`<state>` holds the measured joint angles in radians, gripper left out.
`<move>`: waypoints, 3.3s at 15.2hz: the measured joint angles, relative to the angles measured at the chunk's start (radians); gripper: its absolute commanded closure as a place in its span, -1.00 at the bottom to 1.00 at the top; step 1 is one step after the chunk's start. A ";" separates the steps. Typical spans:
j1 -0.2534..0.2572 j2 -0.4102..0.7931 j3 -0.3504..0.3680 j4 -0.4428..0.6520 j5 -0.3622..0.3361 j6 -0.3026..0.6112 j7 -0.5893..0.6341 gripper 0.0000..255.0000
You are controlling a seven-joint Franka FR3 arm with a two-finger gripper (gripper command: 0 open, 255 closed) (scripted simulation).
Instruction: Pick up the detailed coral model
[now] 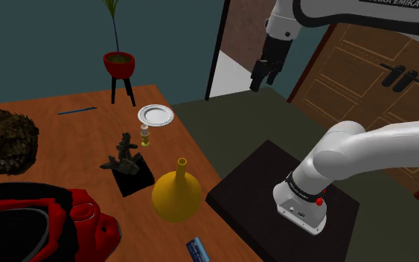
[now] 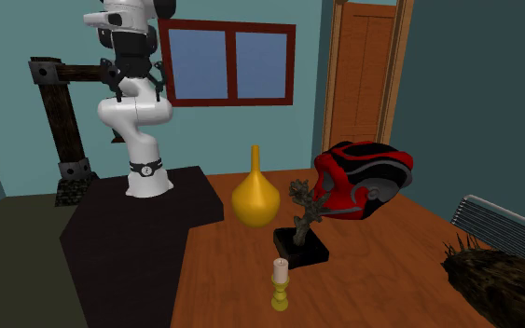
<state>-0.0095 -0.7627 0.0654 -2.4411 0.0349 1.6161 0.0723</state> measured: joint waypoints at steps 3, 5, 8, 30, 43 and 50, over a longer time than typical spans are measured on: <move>0.010 0.007 0.015 -0.019 0.015 0.034 0.011 -1.00; 0.026 0.037 0.041 -0.038 0.038 0.096 0.030 -1.00; 0.052 0.086 0.085 -0.056 0.074 0.186 0.063 -1.00; 0.153 0.709 0.413 0.091 0.019 0.841 0.381 -1.00; 0.300 1.127 0.377 0.388 -0.339 0.990 0.668 -1.00; 0.325 1.181 0.344 0.385 -0.386 1.045 0.704 1.00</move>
<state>0.3158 0.4187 0.4095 -2.0566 -0.3514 2.6612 0.7762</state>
